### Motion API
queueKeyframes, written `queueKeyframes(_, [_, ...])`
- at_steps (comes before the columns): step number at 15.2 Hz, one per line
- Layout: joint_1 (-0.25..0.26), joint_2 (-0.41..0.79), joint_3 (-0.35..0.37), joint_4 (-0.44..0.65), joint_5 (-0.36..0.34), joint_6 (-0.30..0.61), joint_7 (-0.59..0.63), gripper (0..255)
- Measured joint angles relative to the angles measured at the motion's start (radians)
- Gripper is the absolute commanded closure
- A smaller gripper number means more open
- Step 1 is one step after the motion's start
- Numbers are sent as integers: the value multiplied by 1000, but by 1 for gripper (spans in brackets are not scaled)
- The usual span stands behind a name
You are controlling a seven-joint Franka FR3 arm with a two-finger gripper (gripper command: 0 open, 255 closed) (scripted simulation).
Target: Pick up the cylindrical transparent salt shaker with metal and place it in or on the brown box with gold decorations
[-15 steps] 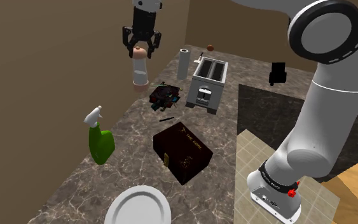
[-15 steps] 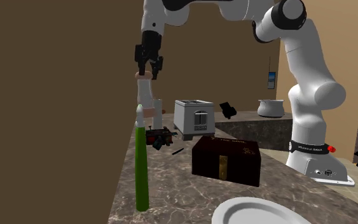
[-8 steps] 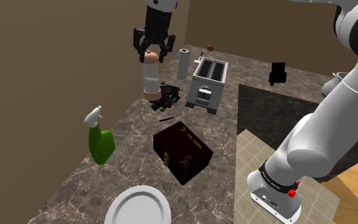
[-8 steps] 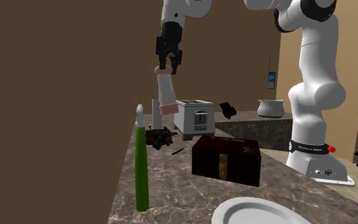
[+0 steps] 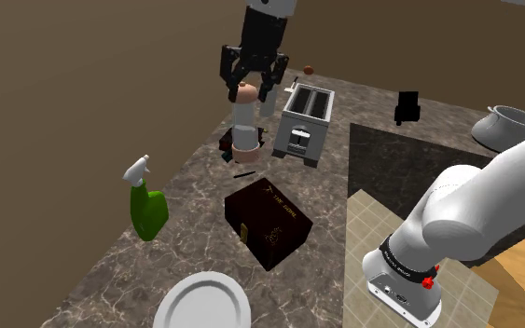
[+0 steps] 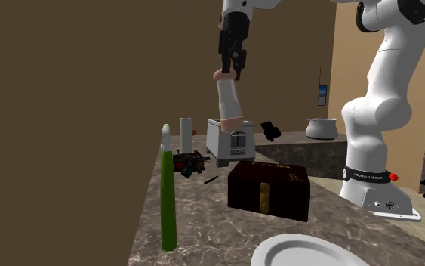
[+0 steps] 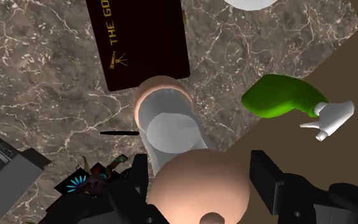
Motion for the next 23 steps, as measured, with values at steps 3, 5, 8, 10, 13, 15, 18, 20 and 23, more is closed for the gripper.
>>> queueKeyframes(3, [18, -102, 8, -63, 24, -33, 23, 255])
queueKeyframes(5, [30, -172, 9, -106, 39, -58, 33, 255])
queueKeyframes(8, [49, -262, 18, -148, 60, -99, 59, 255])
queueKeyframes(10, [63, -327, 19, -181, 74, -129, 73, 255])
queueKeyframes(13, [70, -361, 23, -230, 83, -113, 75, 255])
queueKeyframes(15, [73, -371, 26, -259, 88, -95, 73, 255])
queueKeyframes(18, [76, -377, 33, -305, 94, -55, 68, 255])
queueKeyframes(20, [79, -386, 38, -338, 100, -31, 66, 255])
queueKeyframes(23, [80, -390, 42, -380, 105, 7, 58, 255])
